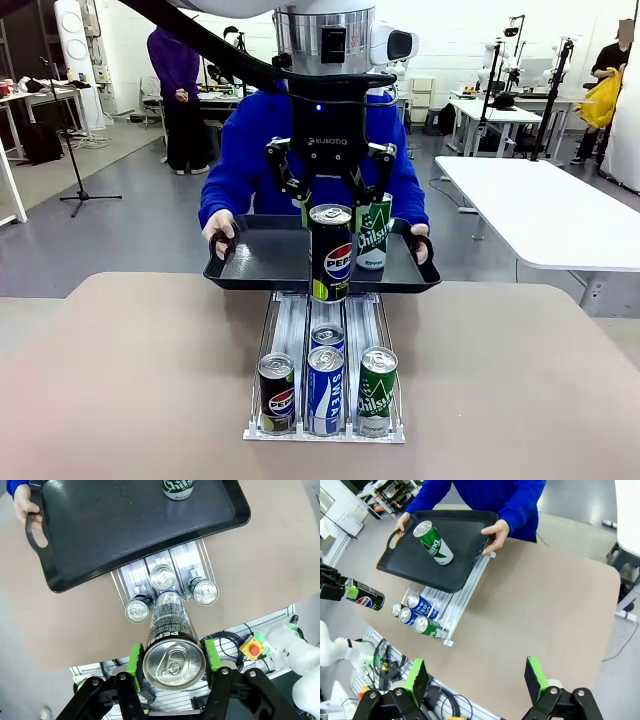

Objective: Retrieve and hand over the desired beverage to the person.
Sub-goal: Place the picked can on the Handle tray extended by the person.

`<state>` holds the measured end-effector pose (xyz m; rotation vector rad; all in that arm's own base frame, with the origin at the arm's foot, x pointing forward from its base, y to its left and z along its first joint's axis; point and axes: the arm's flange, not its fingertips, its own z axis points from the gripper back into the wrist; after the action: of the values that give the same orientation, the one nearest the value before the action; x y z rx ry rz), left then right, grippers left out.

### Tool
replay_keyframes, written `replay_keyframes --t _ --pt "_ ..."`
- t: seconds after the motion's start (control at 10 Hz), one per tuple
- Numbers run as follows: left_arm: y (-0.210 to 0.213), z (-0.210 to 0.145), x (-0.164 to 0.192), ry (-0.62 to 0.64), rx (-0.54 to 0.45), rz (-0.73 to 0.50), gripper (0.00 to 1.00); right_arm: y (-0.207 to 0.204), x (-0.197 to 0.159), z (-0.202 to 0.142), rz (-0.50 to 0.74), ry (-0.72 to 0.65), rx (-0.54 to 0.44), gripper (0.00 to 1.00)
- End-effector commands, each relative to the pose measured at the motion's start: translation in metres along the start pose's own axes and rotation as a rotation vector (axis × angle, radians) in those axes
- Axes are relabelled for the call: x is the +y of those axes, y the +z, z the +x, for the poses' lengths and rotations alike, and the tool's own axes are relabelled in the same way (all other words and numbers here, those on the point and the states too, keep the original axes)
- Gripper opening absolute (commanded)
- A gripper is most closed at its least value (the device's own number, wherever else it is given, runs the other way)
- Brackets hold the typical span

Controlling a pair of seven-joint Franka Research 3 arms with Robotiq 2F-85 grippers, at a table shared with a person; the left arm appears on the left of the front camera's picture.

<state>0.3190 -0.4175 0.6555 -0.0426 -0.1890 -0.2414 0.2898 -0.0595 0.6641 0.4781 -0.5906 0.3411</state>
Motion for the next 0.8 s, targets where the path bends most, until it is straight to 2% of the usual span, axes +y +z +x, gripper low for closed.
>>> replay_keyframes --t 0.0,0.4,0.5,0.6,0.7 --pt "0.004 -0.002 0.001 0.002 -0.012 0.003 0.52 0.000 -0.001 -0.001 0.002 -0.001 0.001 1.00" --pt "0.004 -0.002 0.001 0.002 -0.012 0.003 0.52 0.000 -0.001 -0.001 0.002 -0.001 0.001 1.00" --pt "0.000 0.000 0.000 0.000 0.000 0.000 0.58 0.000 -0.001 -0.001 0.002 -0.001 0.001 1.00" --pt "0.001 0.010 0.011 -0.019 0.013 -0.009 0.58 0.000 -0.001 -0.001 0.002 -0.001 0.001 1.00" --pt "0.005 0.033 0.035 0.015 0.022 -0.026 0.58 0.000 -0.001 -0.001 0.002 -0.001 0.001 1.00"
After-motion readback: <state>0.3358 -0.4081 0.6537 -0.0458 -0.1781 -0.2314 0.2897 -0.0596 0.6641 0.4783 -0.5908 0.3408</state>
